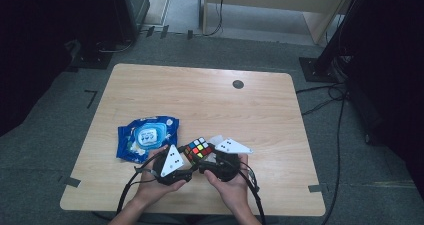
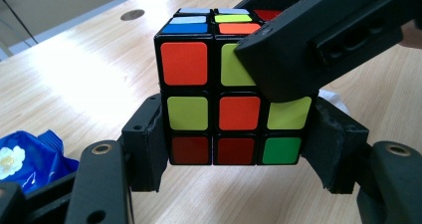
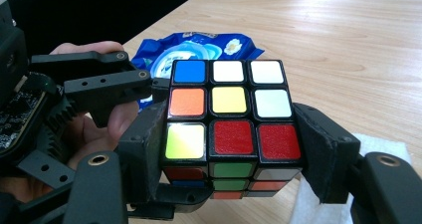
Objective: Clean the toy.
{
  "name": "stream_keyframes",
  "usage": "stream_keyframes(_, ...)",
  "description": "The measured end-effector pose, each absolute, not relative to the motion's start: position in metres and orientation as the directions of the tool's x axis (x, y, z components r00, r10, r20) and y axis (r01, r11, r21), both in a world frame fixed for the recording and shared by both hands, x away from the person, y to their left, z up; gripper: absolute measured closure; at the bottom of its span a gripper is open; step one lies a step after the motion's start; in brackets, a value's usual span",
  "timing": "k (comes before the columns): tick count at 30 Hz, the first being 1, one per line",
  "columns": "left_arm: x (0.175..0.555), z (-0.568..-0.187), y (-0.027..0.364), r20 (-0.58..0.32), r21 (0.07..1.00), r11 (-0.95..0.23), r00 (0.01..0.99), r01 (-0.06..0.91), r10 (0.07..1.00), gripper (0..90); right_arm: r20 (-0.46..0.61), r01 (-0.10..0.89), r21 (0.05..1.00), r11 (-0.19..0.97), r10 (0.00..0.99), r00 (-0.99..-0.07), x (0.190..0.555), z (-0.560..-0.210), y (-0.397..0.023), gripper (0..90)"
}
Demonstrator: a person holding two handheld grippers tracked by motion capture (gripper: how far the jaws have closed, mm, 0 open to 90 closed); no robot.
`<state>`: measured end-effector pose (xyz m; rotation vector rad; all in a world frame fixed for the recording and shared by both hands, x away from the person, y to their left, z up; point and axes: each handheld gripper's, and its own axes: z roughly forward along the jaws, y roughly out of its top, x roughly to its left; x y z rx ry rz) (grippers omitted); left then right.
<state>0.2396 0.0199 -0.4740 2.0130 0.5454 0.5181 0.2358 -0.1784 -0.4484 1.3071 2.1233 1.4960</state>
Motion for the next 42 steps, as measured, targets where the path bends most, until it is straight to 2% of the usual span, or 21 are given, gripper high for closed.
stream_keyframes(4,0.239,-0.475,0.017,0.163,0.868,-0.468,0.797,0.165,0.582,33.3,0.273,0.516,0.853,0.08,0.775,-0.571,0.235,-0.447,-0.178,35.0)
stream_keyframes(10,0.238,-0.475,0.012,0.181,0.865,-0.473,0.774,0.169,0.607,24.8,0.206,0.481,0.868,0.125,0.789,-0.578,0.229,-0.443,-0.172,35.0)
stream_keyframes(19,0.236,-0.471,0.015,0.208,0.879,-0.463,0.778,0.118,0.593,33.9,0.169,0.472,0.864,0.176,0.782,-0.6,0.226,-0.443,-0.161,34.9)
stream_keyframes(28,0.237,-0.473,0.013,0.201,0.875,-0.465,0.775,0.132,0.599,33.5,0.154,0.486,0.85,0.203,0.787,-0.597,0.226,-0.442,-0.159,34.9)
stream_keyframes(38,0.237,-0.469,0.017,0.194,0.886,-0.447,0.777,0.123,0.598,34.1,0.191,0.489,0.853,0.182,0.763,-0.617,0.226,-0.443,-0.158,34.2)
stream_keyframes(42,0.243,-0.469,0.025,0.153,0.895,-0.417,0.768,0.159,0.622,34.2,0.294,0.486,0.87,0.08,0.708,-0.642,0.229,-0.435,-0.171,27.8)
